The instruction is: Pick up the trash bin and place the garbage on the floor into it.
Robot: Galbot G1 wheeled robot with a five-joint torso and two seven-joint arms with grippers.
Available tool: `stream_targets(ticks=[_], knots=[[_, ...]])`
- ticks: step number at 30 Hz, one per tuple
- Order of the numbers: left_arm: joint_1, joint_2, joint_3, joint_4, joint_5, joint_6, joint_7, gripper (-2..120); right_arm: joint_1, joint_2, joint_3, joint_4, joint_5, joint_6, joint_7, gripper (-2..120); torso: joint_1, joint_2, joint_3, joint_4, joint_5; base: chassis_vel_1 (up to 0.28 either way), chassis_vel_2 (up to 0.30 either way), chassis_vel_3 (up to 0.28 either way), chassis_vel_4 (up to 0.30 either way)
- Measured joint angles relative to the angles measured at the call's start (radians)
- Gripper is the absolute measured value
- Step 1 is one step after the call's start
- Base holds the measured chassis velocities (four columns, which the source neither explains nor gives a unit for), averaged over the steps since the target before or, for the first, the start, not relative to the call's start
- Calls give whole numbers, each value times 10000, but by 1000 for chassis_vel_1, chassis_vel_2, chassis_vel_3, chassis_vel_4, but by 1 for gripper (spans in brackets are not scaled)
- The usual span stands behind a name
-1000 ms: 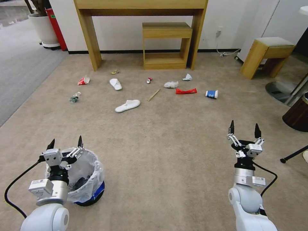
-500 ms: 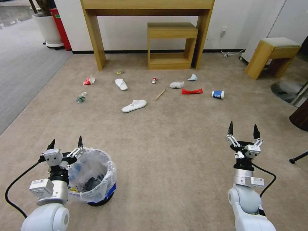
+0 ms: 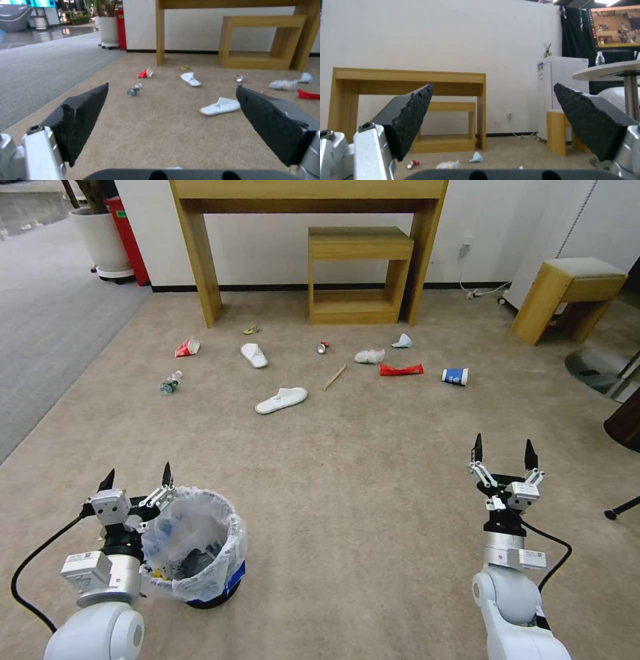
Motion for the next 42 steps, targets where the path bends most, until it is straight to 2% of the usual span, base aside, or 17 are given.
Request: stream_targets(ticks=[42], knots=[[99, 99, -74, -28, -68, -39, -47, 100, -56, 215, -18, -53, -221, 130, -24, 88, -1, 0, 0, 0, 0, 5, 4, -5, -5]])
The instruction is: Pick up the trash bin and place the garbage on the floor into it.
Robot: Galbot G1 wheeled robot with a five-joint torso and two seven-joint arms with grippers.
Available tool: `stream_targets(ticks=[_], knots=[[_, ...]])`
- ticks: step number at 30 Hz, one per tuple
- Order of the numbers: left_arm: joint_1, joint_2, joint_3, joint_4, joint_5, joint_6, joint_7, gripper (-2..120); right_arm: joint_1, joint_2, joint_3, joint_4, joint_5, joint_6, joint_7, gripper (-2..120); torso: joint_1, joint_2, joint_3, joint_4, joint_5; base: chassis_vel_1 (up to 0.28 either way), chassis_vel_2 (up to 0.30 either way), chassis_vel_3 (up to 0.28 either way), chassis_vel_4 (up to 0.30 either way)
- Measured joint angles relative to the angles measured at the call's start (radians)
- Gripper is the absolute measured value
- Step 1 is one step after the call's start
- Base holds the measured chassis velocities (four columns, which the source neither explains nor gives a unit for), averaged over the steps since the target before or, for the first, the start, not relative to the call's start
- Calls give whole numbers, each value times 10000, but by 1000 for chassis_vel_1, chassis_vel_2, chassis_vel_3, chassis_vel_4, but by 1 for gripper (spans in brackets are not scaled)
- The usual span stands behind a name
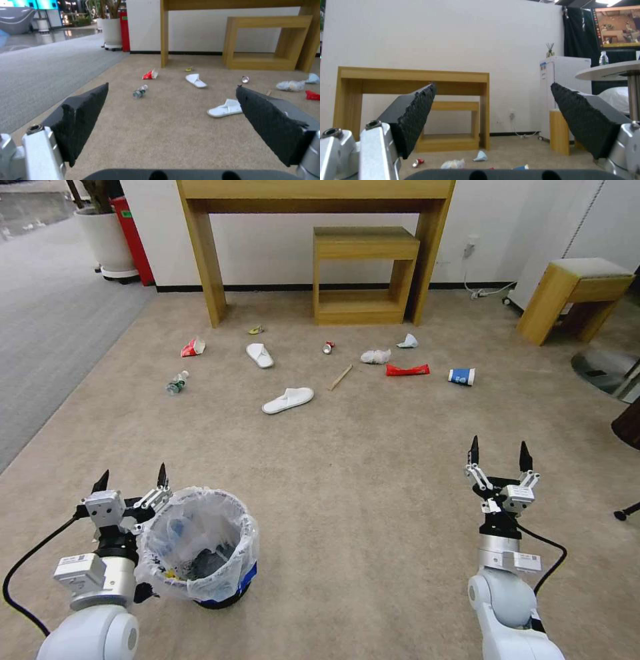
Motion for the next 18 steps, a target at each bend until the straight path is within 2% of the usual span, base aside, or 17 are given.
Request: stream_targets(ticks=[4, 7, 8, 11, 12, 15, 18], knots=[[132, 188, 27, 73, -204, 501, -253, 100, 33, -63, -35, -83, 64, 47, 12, 88, 0, 0, 0, 1, 0, 0, 0, 0, 0], [265, 699, 114, 31, -972, 1182, -854, 100, 59, -218, -61, -103, 183, 44, 30, 89, 0, 0, 0, 2, -1, 0, 0, 0, 0], [265, 699, 114, 31, -972, 1182, -854, 100, 59, -218, -61, -103, 183, 44, 30, 89, 0, 0, 0, 2, -1, 0, 0, 0, 0], [375, 1532, 256, -80, -2161, 1811, -1822, 99, 57, -365, -105, -47, 270, -61, 76, 91, 0, 0, 1, 0, -1, 0, 0, 0, 0], [375, 1532, 256, -80, -2161, 1811, -1822, 99, 57, -365, -105, -47, 270, -61, 76, 91, 0, 0, 1, 0, -1, 0, 0, 0, 0], [616, 2327, 298, -318, -3073, 2343, -2455, 99, 48, -500, -113, -34, 238, -158, 140, 95, 0, 0, 0, 1, 1, 0, 0, 0, 0], [733, 2750, 298, -374, -3528, 2617, -2713, 99, 36, -583, -141, -49, 239, -214, 220, 97, 0, 0, 0, 0, -2, 0, 0, 0, 0]])
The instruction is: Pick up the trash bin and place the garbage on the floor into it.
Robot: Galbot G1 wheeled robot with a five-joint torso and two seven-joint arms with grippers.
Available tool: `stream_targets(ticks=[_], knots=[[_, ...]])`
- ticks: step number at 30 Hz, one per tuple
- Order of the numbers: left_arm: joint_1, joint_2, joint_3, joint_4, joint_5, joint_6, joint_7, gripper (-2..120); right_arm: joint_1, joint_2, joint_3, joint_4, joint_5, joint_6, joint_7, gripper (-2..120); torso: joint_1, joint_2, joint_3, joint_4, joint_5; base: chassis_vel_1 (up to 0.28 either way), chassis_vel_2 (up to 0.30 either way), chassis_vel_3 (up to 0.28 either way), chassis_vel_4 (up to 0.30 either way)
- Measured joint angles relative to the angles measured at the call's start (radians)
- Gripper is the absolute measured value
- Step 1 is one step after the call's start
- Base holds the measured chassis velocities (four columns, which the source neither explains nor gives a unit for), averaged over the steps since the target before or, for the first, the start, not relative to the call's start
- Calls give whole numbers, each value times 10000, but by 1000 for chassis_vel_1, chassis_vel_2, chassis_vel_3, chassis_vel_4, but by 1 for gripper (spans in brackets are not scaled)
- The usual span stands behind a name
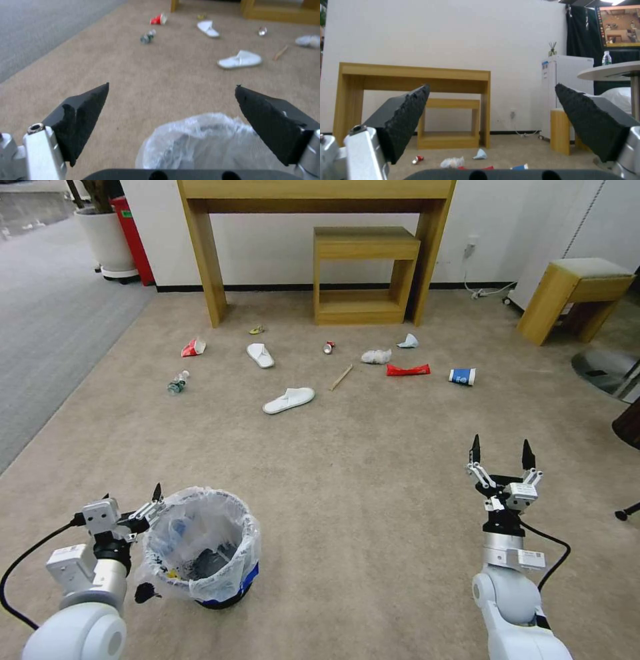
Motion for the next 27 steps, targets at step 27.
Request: stream_targets(ticks=[27], knots=[[353, 3163, 16, -649, -5367, 2843, -4111, 99, -30, -87, 46, 128, 208, -101, 70, 94, 0, 0, 0, 1, 1, 0, 0, 0, 0]])
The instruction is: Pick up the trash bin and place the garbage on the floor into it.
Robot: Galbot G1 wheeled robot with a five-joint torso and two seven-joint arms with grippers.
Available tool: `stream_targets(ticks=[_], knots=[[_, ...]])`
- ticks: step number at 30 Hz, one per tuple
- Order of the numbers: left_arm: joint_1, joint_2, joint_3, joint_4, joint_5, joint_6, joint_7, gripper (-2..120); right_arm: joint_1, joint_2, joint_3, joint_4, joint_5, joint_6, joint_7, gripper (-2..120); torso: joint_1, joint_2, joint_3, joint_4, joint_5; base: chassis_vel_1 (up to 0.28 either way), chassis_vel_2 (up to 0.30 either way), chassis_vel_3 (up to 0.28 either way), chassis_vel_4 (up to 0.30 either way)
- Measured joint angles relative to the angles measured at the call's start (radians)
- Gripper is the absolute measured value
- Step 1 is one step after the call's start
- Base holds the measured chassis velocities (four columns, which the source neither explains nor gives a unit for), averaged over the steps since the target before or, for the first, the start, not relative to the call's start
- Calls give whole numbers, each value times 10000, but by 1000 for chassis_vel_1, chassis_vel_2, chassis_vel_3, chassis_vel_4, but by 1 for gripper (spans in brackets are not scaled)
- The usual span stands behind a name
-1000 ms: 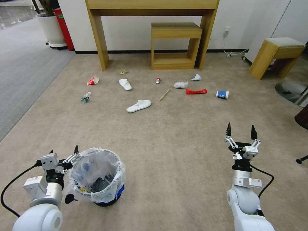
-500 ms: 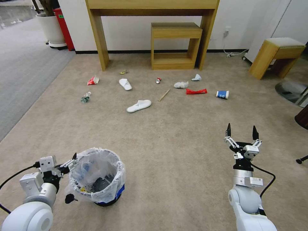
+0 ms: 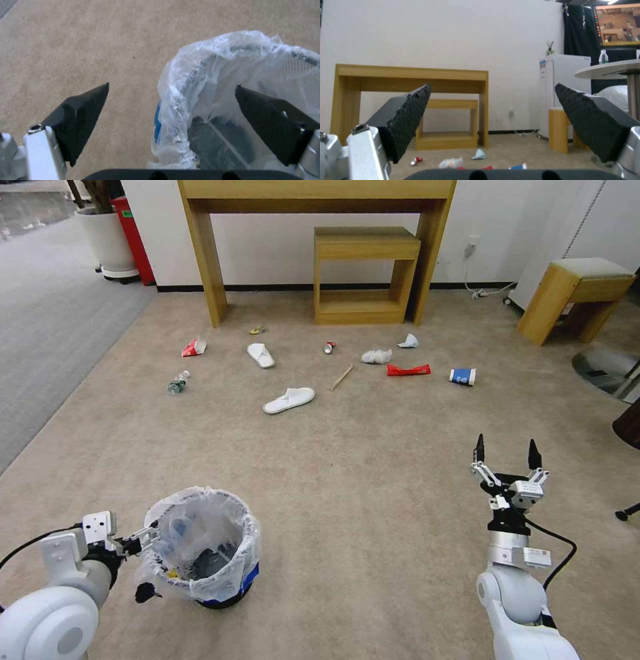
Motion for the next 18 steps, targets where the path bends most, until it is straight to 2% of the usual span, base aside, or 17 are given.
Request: stream_targets(ticks=[6, 11, 18], knots=[[-267, 372, 53, -56, -670, 206, -447, 99, -11, -8, 26, -14, 18, 0, -15, 93, 0, 0, 0, -1, 0, 0, 0, 0, 0], [-732, 818, 181, 3, -1664, 431, -977, 99, 4, 2, 28, -60, 23, 0, -31, 92, 0, 0, 0, 0, 0, 0, 0, 0, 0], [-1598, 1192, 790, 409, -2835, 795, -1745, 99, 18, 31, 20, -201, 25, 12, -73, 91, 0, 0, 0, 0, 1, 0, 0, 0, 0]])
